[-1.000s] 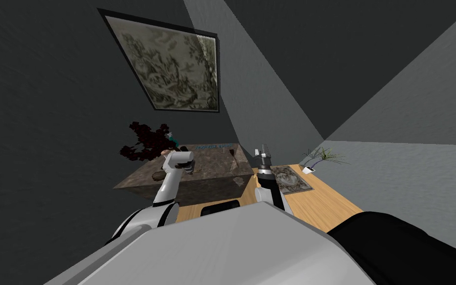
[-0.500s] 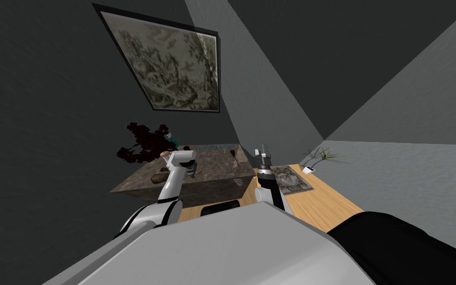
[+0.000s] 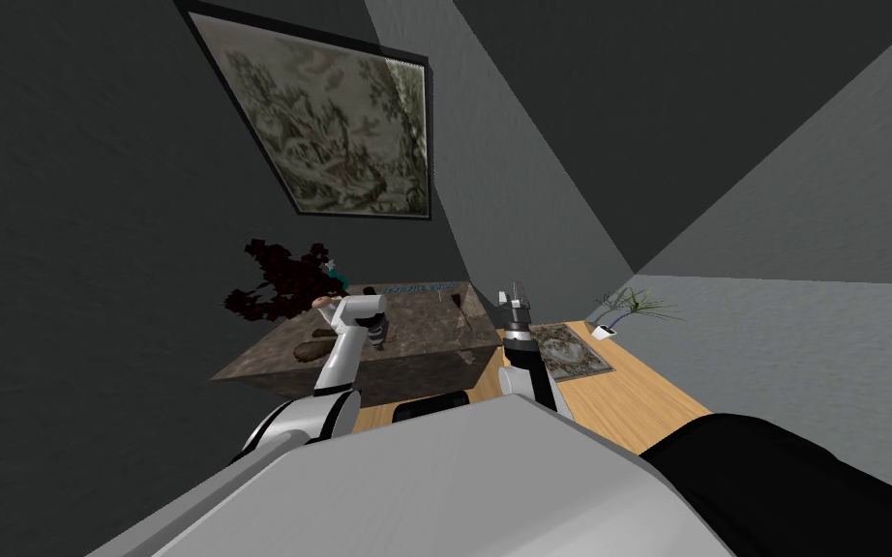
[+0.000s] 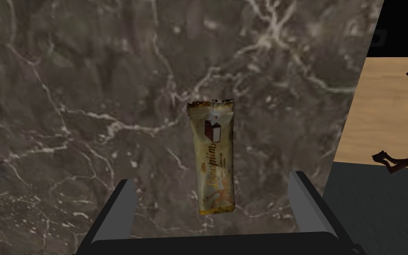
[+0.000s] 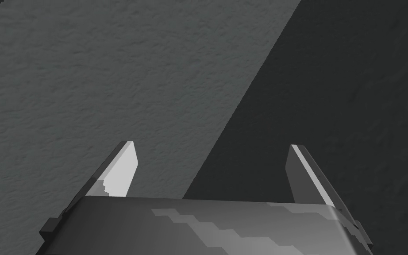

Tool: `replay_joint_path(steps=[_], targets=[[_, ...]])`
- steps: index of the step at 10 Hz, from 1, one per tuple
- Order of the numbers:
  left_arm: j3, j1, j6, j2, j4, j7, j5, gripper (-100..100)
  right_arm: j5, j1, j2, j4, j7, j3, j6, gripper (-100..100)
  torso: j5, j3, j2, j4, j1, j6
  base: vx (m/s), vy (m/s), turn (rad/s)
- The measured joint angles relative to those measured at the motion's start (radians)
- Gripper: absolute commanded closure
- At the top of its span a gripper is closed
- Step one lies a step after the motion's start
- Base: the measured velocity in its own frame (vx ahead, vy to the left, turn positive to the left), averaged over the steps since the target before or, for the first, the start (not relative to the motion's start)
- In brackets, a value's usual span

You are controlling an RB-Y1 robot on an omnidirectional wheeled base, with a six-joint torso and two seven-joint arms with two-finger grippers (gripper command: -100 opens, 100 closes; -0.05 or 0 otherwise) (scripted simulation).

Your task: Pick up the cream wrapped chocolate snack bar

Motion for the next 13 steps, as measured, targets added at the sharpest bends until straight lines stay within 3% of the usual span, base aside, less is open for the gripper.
replay_joint_path(steps=[3, 4, 8, 9, 10, 13], targets=[[-0.003, 0.012, -0.057, -0.002, 0.042, -0.001, 0.0, -100, 0.0, 0.0, 0.0, 0.0, 0.0, 0.0, 0.0, 0, 0.0, 0.0, 0.0, 0.0, 0.0, 0.0, 0.004, -0.001, 0.0], [-0.003, 0.013, -0.061, -0.002, 0.044, -0.001, 0.0, 100, 0.0, 0.0, 0.0, 0.0, 0.0, 0.0, 0.0, 0, 0.0, 0.0, 0.0, 0.0, 0.0, 0.0, 0.0, 0.0, 0.0], [-0.003, 0.012, -0.062, -0.002, 0.043, -0.001, 0.001, 100, 0.0, 0.0, 0.0, 0.0, 0.0, 0.0, 0.0, 0, -0.001, 0.0, 0.0, -0.001, -0.001, 0.0, 0.0, 0.0, 0.0], [-0.003, 0.012, -0.062, -0.002, 0.043, -0.001, 0.001, 0, 0.0, 0.0, 0.0, 0.0, 0.0, 0.0, 0.0, 0, -0.001, -0.001, 0.0, -0.001, -0.001, 0.0, 0.0, 0.0, 0.0], [-0.003, 0.012, -0.062, -0.002, 0.043, -0.001, 0.001, 100, 0.0, 0.0, 0.0, 0.0, 0.0, 0.0, 0.0, 0, -0.001, -0.001, -0.001, -0.001, -0.001, 0.0, -0.006, 0.001, -0.001], [-0.001, 0.002, -0.012, -0.001, 0.005, -0.001, 0.0, 100, 0.0, 0.0, 0.0, 0.0, 0.0, 0.0, 0.0, 0, -0.001, 0.0, 0.0, 0.0, -0.001, 0.0, -0.004, 0.002, 0.001]])
